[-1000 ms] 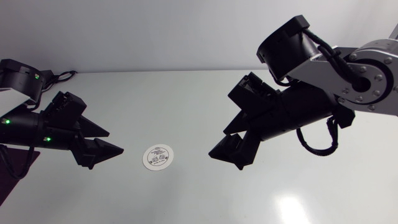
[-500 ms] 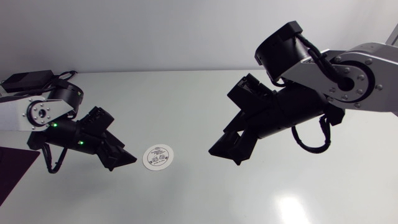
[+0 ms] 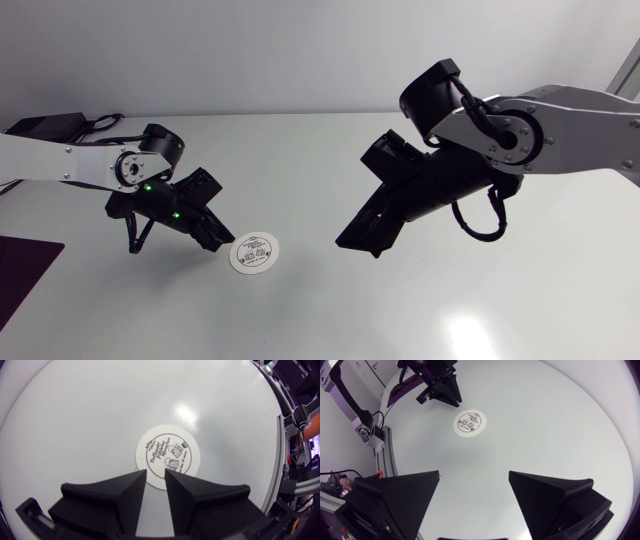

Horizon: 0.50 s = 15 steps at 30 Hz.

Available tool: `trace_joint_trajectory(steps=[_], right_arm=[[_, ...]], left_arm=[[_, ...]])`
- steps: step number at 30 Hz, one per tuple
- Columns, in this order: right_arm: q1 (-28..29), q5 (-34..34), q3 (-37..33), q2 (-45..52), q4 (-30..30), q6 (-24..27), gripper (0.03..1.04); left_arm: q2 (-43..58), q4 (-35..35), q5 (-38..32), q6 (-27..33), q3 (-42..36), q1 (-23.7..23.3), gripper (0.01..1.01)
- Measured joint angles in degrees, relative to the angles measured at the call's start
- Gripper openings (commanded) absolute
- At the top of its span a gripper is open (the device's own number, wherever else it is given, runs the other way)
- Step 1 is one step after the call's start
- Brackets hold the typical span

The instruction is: Turn the coaster over.

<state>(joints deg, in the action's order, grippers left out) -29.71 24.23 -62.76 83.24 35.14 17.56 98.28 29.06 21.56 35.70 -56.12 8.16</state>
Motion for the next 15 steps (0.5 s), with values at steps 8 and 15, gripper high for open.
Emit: trace_joint_trajectory(steps=[8,15], right_arm=[[1.68,1.11,0.0,1.86,-0.96,0.46,1.0],[2.36,1.4,0.0,2.45,-1.62,0.48,1.0]], left_arm=[[6.93,0.52,-4.04,-0.48,-0.94,3.58,0.023],[10.12,2.23,-4.55,-0.87,-4.7,6.62,0.023]])
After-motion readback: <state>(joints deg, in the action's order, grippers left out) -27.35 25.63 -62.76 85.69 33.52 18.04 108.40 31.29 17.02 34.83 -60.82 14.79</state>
